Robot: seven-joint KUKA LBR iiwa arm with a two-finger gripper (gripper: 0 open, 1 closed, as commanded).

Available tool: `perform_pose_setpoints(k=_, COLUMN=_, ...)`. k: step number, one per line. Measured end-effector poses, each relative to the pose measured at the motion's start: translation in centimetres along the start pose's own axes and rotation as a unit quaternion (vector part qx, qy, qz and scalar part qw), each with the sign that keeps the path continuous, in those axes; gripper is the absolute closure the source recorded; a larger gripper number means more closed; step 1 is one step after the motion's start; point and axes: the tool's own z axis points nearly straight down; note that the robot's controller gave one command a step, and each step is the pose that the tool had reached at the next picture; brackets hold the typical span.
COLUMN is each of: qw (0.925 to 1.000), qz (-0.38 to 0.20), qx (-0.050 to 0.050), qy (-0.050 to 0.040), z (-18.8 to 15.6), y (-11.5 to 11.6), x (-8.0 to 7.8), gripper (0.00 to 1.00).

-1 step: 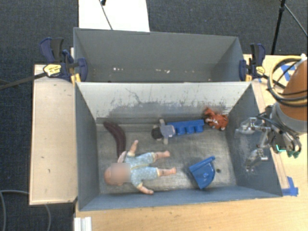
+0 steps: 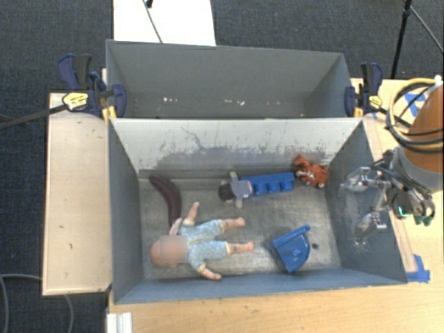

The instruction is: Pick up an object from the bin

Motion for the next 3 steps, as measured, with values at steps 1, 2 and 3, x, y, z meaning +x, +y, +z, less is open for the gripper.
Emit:
perform_pose_setpoints(k=1, qw=0.9996, qz=-0.03, qx=0.001, qy=-0.003, z=3.9, y=1.0, x=0.0, gripper=0.0)
perform_pose_setpoints(k=2, qw=0.9961, qz=-0.089, qx=0.0, qy=-0.0023, z=10.7, y=4.2, x=-0.5, gripper=0.0)
perform_pose_setpoints(k=3, qw=0.9913, qz=-0.131, qx=0.001, qy=-0.0044, z=15.6, y=7.0, x=-0.6, gripper=1.0)
